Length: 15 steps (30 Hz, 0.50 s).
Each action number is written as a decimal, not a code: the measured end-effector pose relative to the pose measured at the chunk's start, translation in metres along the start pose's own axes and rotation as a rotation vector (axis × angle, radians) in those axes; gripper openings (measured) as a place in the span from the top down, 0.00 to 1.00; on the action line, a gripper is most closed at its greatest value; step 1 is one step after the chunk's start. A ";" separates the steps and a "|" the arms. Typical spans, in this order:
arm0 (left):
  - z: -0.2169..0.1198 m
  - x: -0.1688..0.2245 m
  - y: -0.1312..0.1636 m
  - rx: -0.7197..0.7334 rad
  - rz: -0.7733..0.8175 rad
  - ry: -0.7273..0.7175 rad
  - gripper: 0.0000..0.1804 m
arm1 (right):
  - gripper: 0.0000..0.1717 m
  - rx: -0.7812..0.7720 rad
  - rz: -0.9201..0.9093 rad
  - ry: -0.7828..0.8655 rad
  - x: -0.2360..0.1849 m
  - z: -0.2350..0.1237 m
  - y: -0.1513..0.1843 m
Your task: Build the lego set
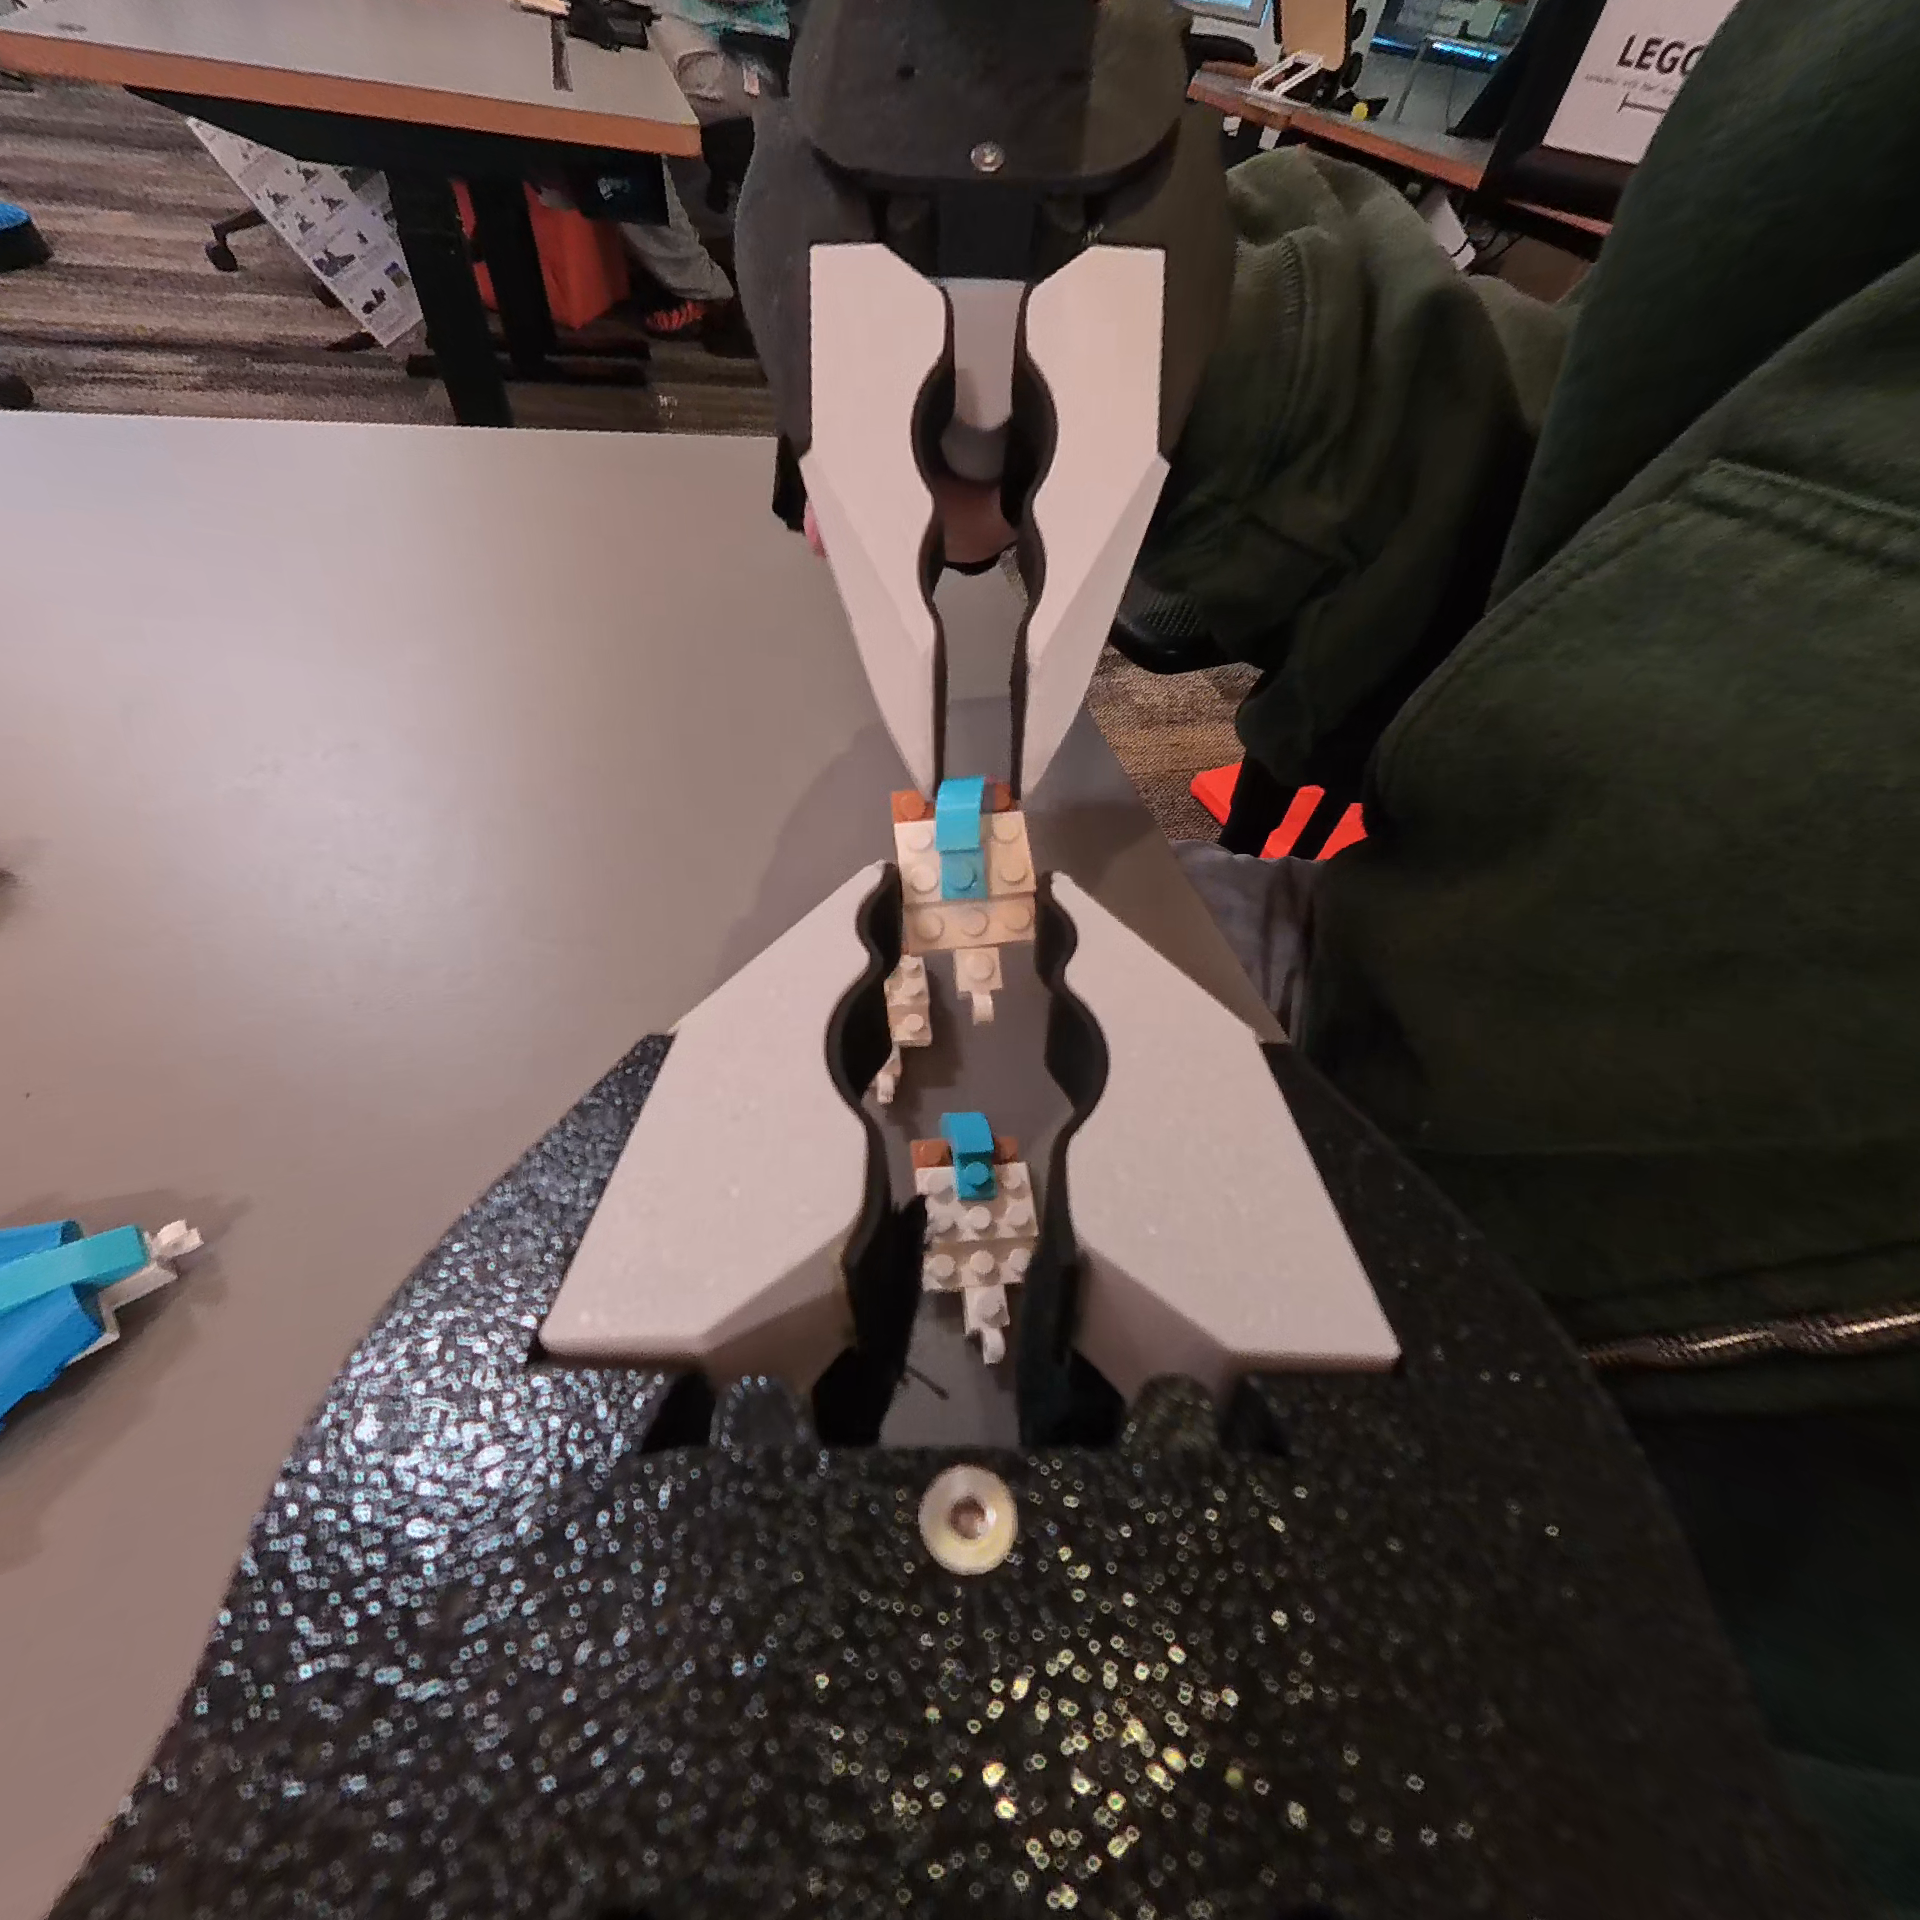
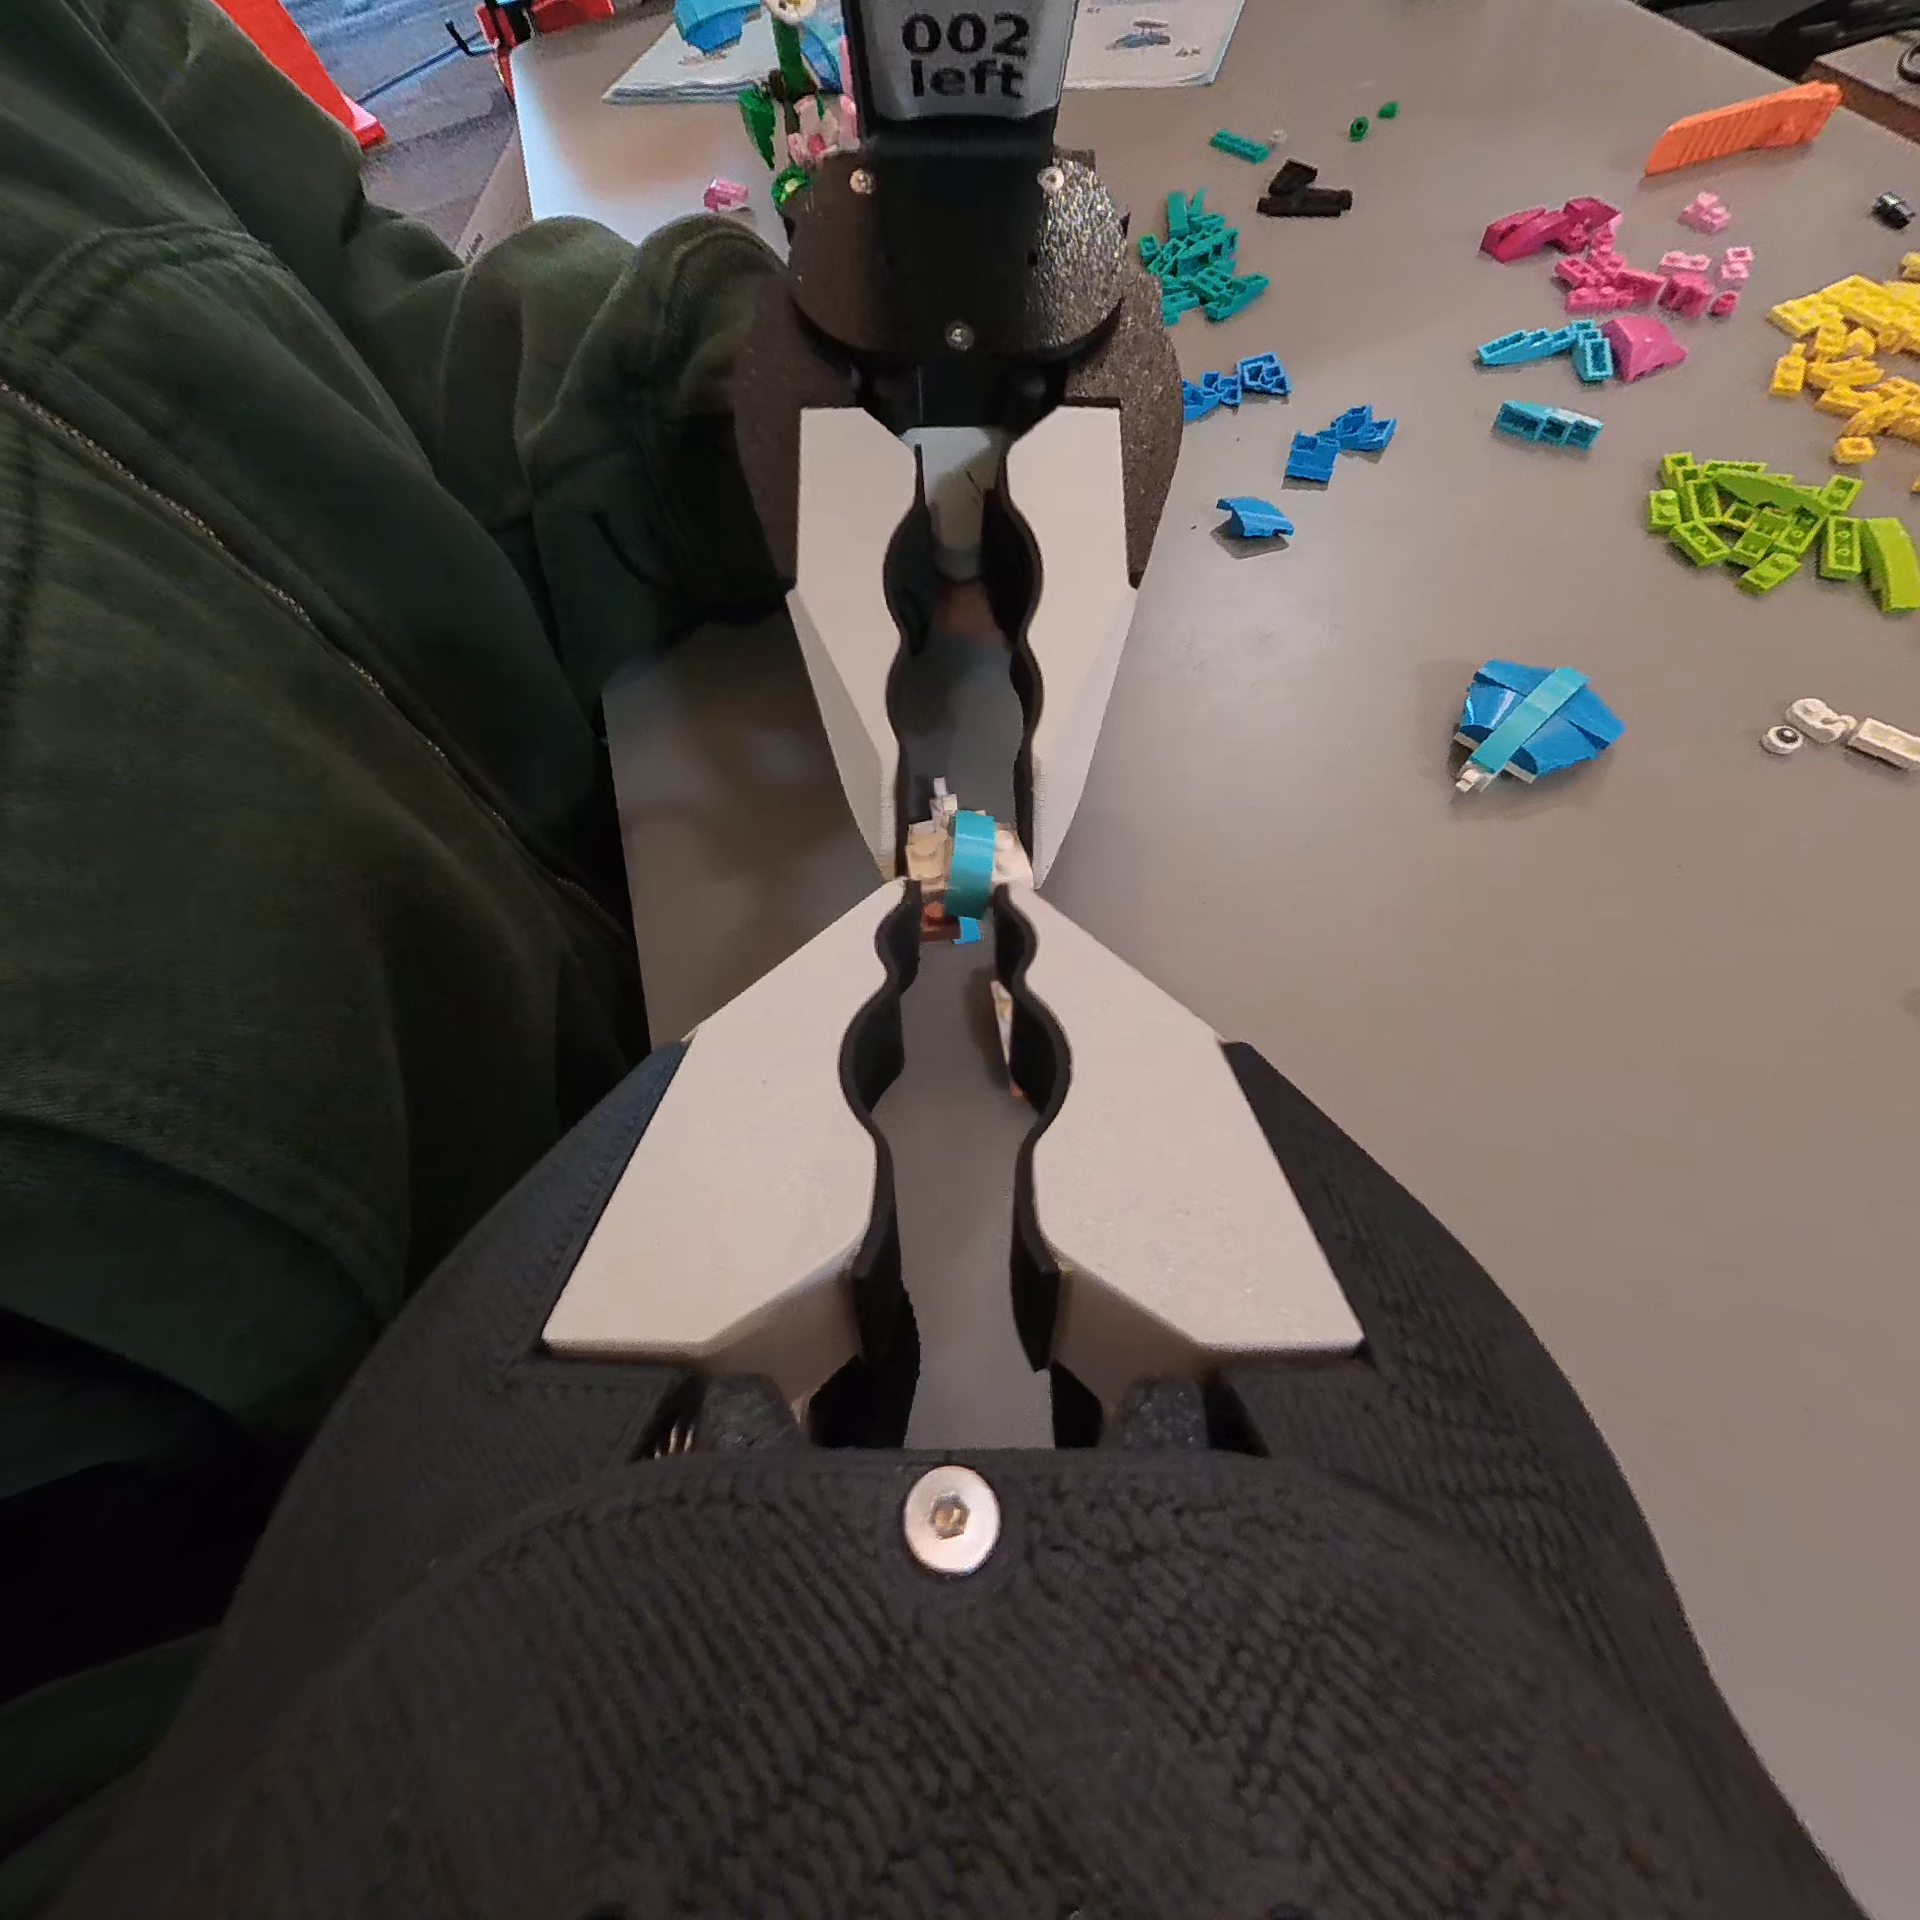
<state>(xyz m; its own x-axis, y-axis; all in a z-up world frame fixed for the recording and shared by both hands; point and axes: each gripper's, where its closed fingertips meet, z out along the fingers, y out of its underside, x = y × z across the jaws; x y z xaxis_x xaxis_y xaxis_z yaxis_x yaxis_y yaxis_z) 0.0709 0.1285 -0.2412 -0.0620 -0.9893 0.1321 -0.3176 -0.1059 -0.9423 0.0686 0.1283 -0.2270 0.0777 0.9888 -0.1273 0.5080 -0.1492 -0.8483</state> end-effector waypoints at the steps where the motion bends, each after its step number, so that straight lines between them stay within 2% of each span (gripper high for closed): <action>1: 0.000 0.000 0.001 -0.004 -0.002 0.002 0.87 | 0.88 0.001 0.003 0.015 0.002 0.000 0.000; 5: 0.001 -0.005 0.005 -0.025 -0.029 -0.020 0.87 | 0.74 0.017 -0.049 0.103 0.009 -0.003 -0.005; 9: 0.000 -0.009 0.008 -0.034 -0.089 -0.021 0.87 | 0.64 -0.061 -0.335 0.266 0.012 0.005 -0.007; 15: 0.001 -0.012 0.012 -0.049 -0.165 -0.017 0.87 | 0.67 -0.302 -0.718 0.373 0.010 0.022 0.006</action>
<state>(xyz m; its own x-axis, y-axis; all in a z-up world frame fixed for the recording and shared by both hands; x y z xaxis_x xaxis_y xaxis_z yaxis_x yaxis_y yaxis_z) 0.0690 0.1387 -0.2548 0.0102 -0.9605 0.2781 -0.3678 -0.2622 -0.8922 0.0534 0.1378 -0.2443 -0.1002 0.7866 0.6092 0.7443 0.4656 -0.4787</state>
